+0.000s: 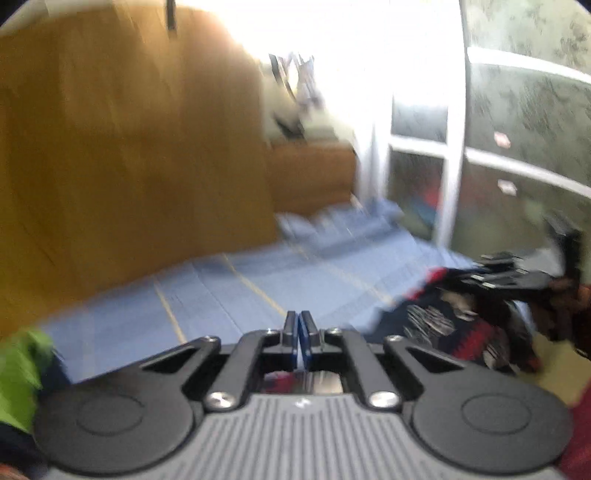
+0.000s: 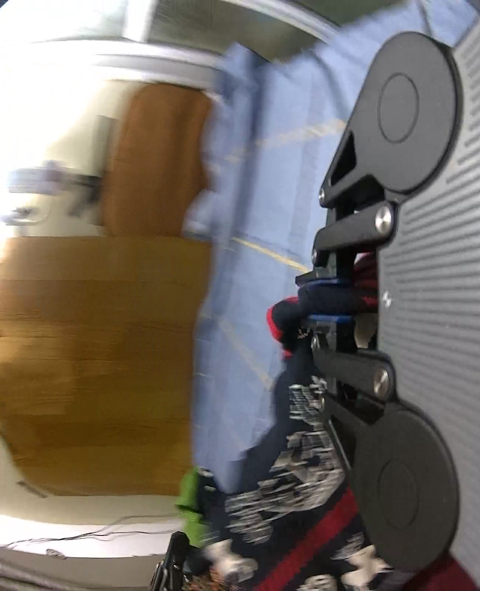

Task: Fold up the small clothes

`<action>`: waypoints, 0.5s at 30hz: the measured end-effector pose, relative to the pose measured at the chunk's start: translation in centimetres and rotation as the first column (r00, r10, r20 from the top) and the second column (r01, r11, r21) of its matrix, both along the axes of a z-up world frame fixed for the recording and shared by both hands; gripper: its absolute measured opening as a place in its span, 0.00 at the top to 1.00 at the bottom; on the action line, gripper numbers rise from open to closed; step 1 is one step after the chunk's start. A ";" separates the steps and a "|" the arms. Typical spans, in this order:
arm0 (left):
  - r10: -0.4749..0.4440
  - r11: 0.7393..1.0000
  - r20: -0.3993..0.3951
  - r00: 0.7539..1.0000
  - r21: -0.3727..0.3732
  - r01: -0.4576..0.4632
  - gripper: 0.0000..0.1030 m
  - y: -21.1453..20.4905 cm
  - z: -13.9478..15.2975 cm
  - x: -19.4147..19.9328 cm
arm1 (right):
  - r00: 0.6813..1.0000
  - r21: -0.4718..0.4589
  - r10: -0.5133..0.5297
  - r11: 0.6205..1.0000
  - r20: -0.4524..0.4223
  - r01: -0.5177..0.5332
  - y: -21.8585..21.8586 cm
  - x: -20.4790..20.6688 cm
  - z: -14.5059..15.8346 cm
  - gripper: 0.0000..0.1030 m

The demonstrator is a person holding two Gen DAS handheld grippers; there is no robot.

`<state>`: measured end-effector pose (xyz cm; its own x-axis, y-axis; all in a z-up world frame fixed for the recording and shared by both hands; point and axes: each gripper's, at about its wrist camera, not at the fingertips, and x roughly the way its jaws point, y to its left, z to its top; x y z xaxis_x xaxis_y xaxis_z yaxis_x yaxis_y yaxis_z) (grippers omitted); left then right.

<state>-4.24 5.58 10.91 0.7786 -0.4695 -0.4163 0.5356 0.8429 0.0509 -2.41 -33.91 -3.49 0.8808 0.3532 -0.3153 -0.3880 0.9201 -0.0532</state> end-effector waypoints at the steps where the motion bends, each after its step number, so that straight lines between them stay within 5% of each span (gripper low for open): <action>1: 0.029 1.000 0.050 0.998 -0.009 -0.028 0.98 0.2 1.3 -0.6 | 0.998 -0.008 -0.007 1.000 0.054 0.008 0.2 -0.9 1.2 0.84; 5: 0.034 0.998 0.139 0.990 -0.051 -0.028 0.92 0.8 4.6 -2.8 | 0.953 -0.063 -0.023 0.997 0.303 0.044 1.7 -5.0 5.7 0.84; 7: 0.050 0.999 0.128 0.990 -0.021 -0.048 0.70 0.7 4.6 -2.9 | 0.916 -0.069 -0.018 0.996 0.400 0.049 1.9 -7.0 7.6 0.84; 8: 0.056 0.998 0.103 0.993 -0.008 -0.055 0.37 0.4 4.4 -2.7 | 0.896 -0.073 -0.019 0.996 0.444 0.057 2.0 -8.0 8.3 0.84; 9: 0.046 0.999 0.063 0.997 -0.005 -0.046 0.17 0.4 3.8 -2.0 | 0.875 -0.083 -0.022 0.994 0.483 0.071 1.7 -8.7 8.9 0.84; 15: -0.047 0.997 -0.143 0.989 -0.071 0.037 0.04 -0.5 0.1 2.5 | 0.775 -0.141 -0.104 0.960 0.623 0.243 1.2 -11.7 9.2 0.85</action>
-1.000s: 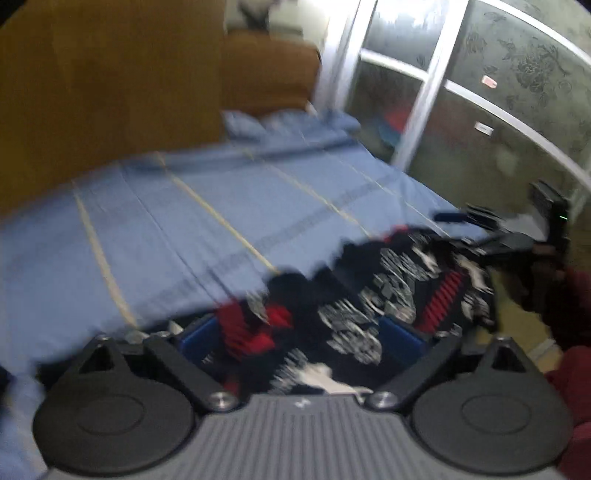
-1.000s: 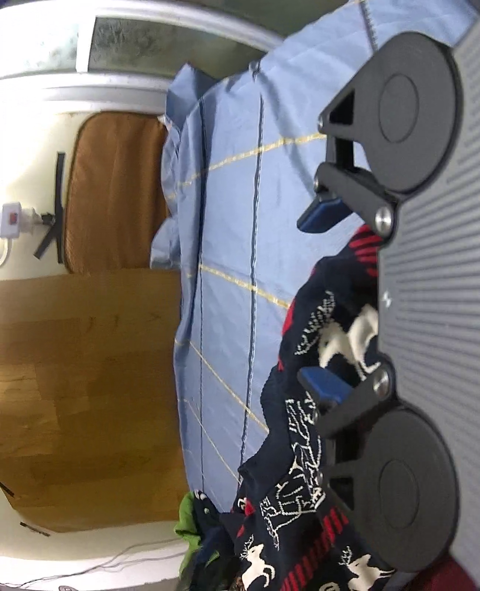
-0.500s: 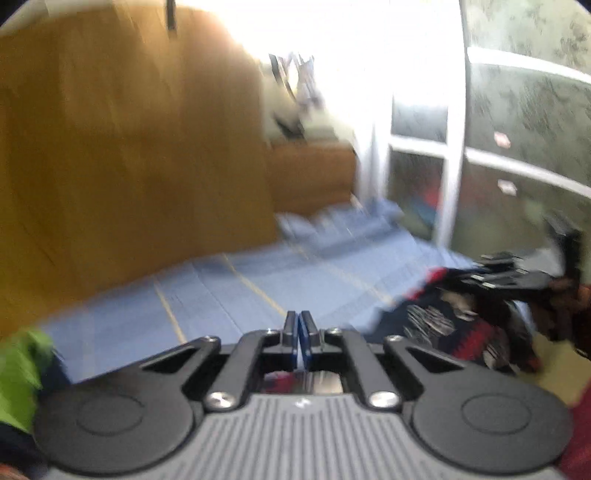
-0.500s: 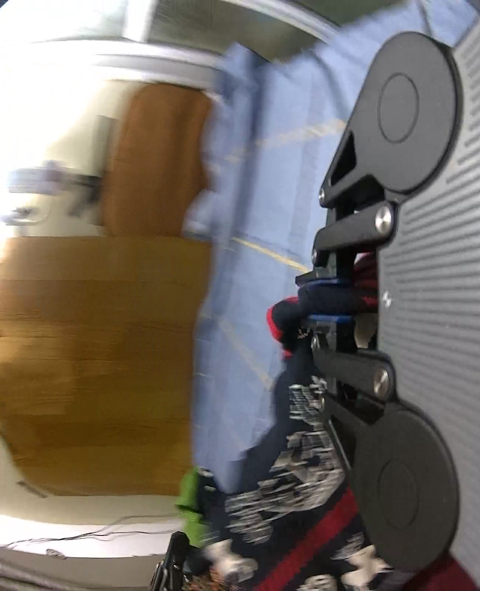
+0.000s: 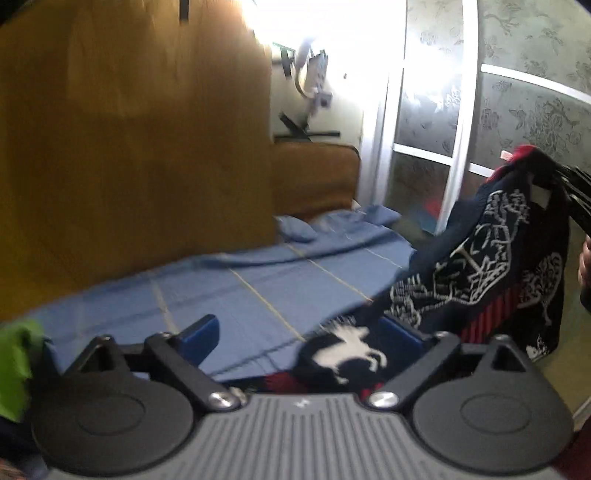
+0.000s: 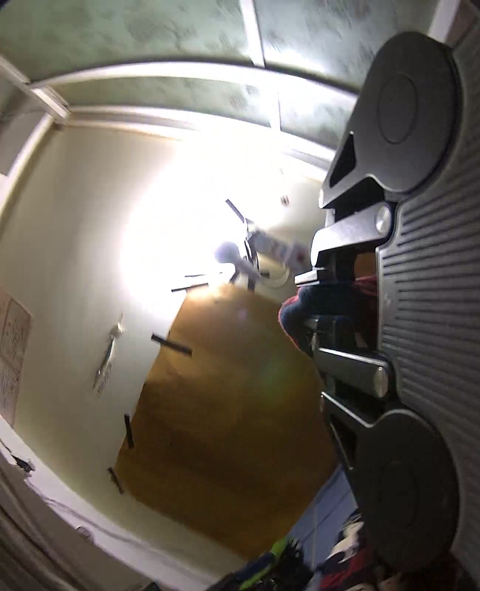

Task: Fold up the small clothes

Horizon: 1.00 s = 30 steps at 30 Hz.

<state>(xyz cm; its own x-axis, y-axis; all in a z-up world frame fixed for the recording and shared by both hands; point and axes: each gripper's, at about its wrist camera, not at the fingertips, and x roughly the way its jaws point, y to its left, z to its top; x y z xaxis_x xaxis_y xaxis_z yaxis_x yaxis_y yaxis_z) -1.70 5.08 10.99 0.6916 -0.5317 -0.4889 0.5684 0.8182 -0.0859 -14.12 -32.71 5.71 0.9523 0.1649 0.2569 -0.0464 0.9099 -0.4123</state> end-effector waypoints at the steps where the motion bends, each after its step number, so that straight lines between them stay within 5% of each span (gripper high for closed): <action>1: -0.026 0.999 -0.025 0.999 -0.020 0.026 0.03 -0.5 -0.4 0.8 | 1.000 -0.003 -0.020 1.000 0.006 0.020 -0.2 -0.3 -0.2 0.85; 5: -0.177 0.982 -0.133 0.975 -0.083 0.167 0.00 -3.5 -2.2 4.3 | 0.998 0.012 -0.055 0.998 -0.025 0.056 -2.0 -0.5 -0.6 0.84; 9: -0.344 0.938 -0.364 0.866 -0.171 0.301 0.05 -6.4 -5.9 7.6 | 0.995 0.030 -0.088 0.996 -0.050 0.090 -2.6 -0.3 -1.1 0.84; 10: -0.358 0.933 -0.385 0.851 -0.169 0.317 0.11 -7.1 -6.9 7.6 | 0.994 0.033 -0.094 0.995 -0.051 0.096 -2.5 -0.2 -1.1 0.84; 11: -0.374 0.928 -0.388 0.843 -0.155 0.340 0.30 -7.7 -7.6 7.3 | 0.994 0.037 -0.099 0.994 -0.050 0.101 -2.6 -0.1 -1.0 0.84; 12: -0.370 0.929 -0.377 0.849 -0.132 0.346 0.52 -8.1 -8.0 6.9 | 0.993 0.040 -0.104 0.994 -0.048 0.106 -2.4 -0.2 -1.0 0.84; 14: -0.356 0.934 -0.346 0.868 -0.114 0.337 0.79 -8.3 -8.2 5.9 | 0.993 0.046 -0.110 0.993 -0.045 0.112 -2.3 -0.1 -0.8 0.84; 16: -0.312 0.950 -0.272 0.911 -0.082 0.301 0.86 -7.8 -7.0 4.6 | 0.992 0.048 -0.116 0.992 -0.044 0.118 -2.2 0.2 -0.7 0.84; 19: -0.224 0.973 -0.060 0.973 -0.068 0.220 0.87 -5.7 -3.1 1.7 | 0.992 0.061 -0.128 0.990 -0.011 0.129 -1.7 0.2 -0.3 0.84; 22: -0.094 0.983 0.128 0.987 -0.142 0.112 0.87 -2.2 1.8 -1.4 | 0.990 0.083 -0.133 0.988 0.057 0.128 -1.2 -0.2 1.5 0.84; 25: 0.051 0.975 0.291 0.955 -0.221 0.015 0.87 0.2 6.9 -5.1 | 0.981 0.110 -0.121 0.988 0.150 0.105 -0.4 -1.1 4.4 0.84; 30: 0.234 0.964 0.526 0.818 -0.235 -0.125 0.87 0.2 15.1 -12.2 | 0.947 0.113 -0.059 0.993 0.315 0.024 0.6 -3.0 11.0 0.84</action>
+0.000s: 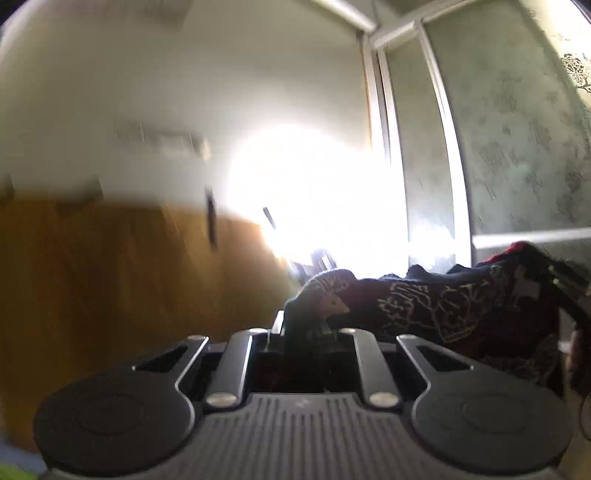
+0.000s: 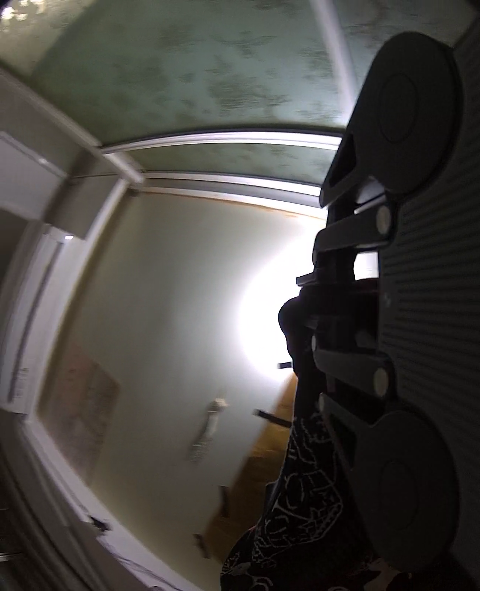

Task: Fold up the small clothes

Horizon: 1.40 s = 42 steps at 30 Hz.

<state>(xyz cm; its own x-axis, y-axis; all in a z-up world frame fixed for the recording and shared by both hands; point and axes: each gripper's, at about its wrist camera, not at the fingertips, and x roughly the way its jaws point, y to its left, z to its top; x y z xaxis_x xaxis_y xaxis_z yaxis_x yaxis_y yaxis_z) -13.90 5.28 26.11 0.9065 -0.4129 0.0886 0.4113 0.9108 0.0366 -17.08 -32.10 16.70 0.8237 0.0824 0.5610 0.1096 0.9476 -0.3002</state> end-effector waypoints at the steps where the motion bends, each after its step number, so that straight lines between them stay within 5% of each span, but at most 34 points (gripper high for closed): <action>1: 0.040 0.999 0.044 0.998 0.008 -0.040 0.87 -0.4 1.4 -1.1 | 1.000 -0.005 0.012 1.000 0.028 -0.012 0.2 -0.4 1.7 0.84; 7: 0.233 0.969 0.238 0.943 0.028 -0.246 0.87 -2.7 7.9 -5.6 | 0.991 0.005 0.074 0.997 0.108 -0.075 0.5 -1.7 9.4 0.84; 11: 0.286 0.947 0.237 0.928 0.075 -0.311 0.85 -4.0 8.0 -3.8 | 0.994 0.016 0.093 0.995 0.055 -0.094 0.0 0.1 9.8 0.84; 16: 0.324 0.931 0.075 0.943 0.149 -0.332 0.84 -4.5 3.0 4.8 | 0.990 0.013 0.102 0.995 -0.093 -0.102 0.4 5.4 5.6 0.84; 21: 0.485 0.836 0.028 0.874 0.276 -0.473 0.90 -3.1 -5.3 13.8 | 0.942 0.011 0.096 0.995 -0.321 -0.098 2.2 14.8 0.1 0.84; 24: 0.475 0.861 -0.183 0.861 0.297 -0.412 0.90 -2.5 -9.6 21.0 | 0.875 0.043 0.107 0.994 -0.472 -0.098 3.9 23.0 -4.1 0.84; 27: 0.507 0.849 -0.326 0.798 0.352 -0.395 0.86 -2.4 -15.3 26.2 | 0.771 -0.117 -0.065 0.993 -0.634 -0.012 7.4 32.5 -11.2 0.68; 30: 0.448 0.881 -0.478 0.755 0.380 -0.282 0.78 -2.1 -20.4 27.2 | 0.667 -0.213 -0.185 0.976 -0.722 0.040 7.2 36.5 -17.3 0.67; 34: 0.438 0.868 -0.572 0.694 0.469 -0.162 0.46 -2.0 -26.7 28.1 | 0.581 -0.112 -0.088 0.994 -0.809 -0.006 4.1 36.2 -19.6 0.51; 38: 0.358 0.907 -0.724 0.589 0.420 -0.034 0.27 -2.4 -30.8 30.7 | 0.464 0.064 0.056 0.998 -0.884 0.002 1.4 37.9 -19.7 0.40; 41: 0.331 0.913 -0.725 0.604 0.408 -0.011 0.36 -3.1 -31.9 29.7 | 0.390 0.172 0.151 0.985 -0.909 0.020 0.8 39.4 -20.5 0.33; 42: 0.321 0.914 -0.724 0.611 0.405 0.001 0.56 -3.2 -31.6 29.7 | 0.366 0.199 0.176 0.980 -0.914 0.026 0.9 39.6 -21.1 0.31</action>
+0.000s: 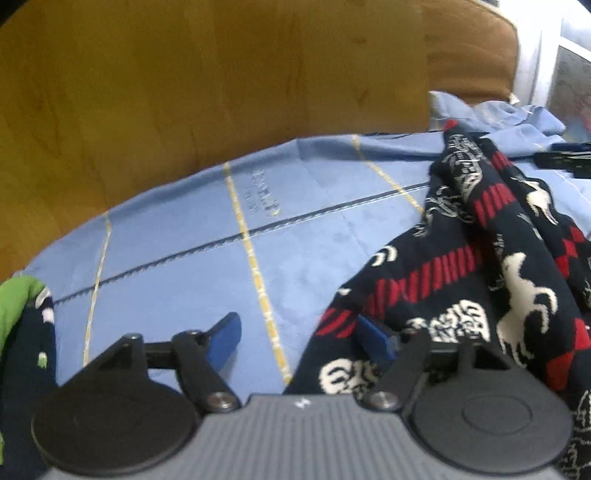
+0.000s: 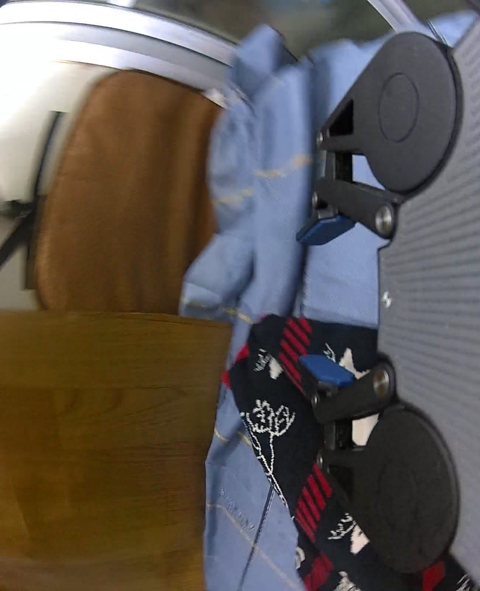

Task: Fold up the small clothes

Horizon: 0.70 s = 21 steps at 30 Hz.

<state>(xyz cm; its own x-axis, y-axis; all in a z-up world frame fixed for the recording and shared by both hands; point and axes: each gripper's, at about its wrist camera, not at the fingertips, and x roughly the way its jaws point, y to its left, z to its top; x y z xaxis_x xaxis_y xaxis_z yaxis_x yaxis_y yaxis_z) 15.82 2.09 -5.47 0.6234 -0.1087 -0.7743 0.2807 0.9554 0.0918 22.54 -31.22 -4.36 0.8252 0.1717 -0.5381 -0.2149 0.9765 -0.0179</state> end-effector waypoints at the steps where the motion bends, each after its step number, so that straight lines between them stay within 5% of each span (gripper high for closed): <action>1: -0.021 1.000 -0.011 1.000 -0.023 0.020 0.74 0.0 0.2 -0.1 | 1.000 0.021 -0.001 1.000 -0.030 0.002 0.2 0.6 -0.6 0.28; 2: -0.029 0.999 -0.032 0.999 -0.041 0.027 0.93 -0.1 0.1 -0.1 | 0.998 0.039 -0.001 0.999 -0.064 0.003 0.4 1.4 -1.2 0.28; 3: -0.019 0.999 -0.029 0.999 -0.033 0.018 0.94 -0.4 0.2 0.1 | 0.995 0.062 0.004 0.998 -0.096 0.002 0.6 2.1 -1.8 0.30; 5: -0.012 1.000 0.032 0.999 0.030 0.011 0.94 -1.0 0.9 0.2 | 0.991 0.140 0.048 0.990 -0.124 -0.031 0.8 2.3 -2.7 0.64; 6: -0.003 0.998 0.075 0.997 0.061 -0.001 0.94 -1.1 1.9 0.2 | 0.990 0.158 0.071 0.986 -0.121 -0.051 0.9 2.1 -2.4 0.89; 11: 0.188 0.981 0.274 0.943 -0.001 -0.195 0.94 3.1 8.5 0.5 | 0.997 0.034 -0.003 0.999 0.079 0.000 -0.8 -1.7 3.1 0.90; 13: 0.219 0.976 0.270 0.938 -0.052 -0.213 0.94 4.8 10.1 0.0 | 0.995 0.028 -0.018 1.000 0.099 0.015 -3.2 -3.6 4.8 0.90; 16: 0.191 0.977 0.262 0.946 0.044 -0.210 0.93 4.4 8.6 -0.8 | 0.998 -0.002 -0.038 0.999 0.055 0.038 -5.7 -6.3 4.4 0.91; 21: 0.079 0.967 0.190 0.979 0.224 -0.121 0.93 1.1 2.8 -2.6 | 0.989 -0.157 0.011 0.987 -0.151 -0.035 -5.0 -8.5 -1.3 0.91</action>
<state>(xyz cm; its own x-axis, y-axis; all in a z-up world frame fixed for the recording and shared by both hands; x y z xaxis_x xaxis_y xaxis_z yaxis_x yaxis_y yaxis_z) 13.27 3.21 -2.70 0.7516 0.1318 -0.6463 0.1435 0.9237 0.3553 14.01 -36.18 -5.68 0.7308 0.0920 -0.6764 -0.2489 0.9586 -0.1385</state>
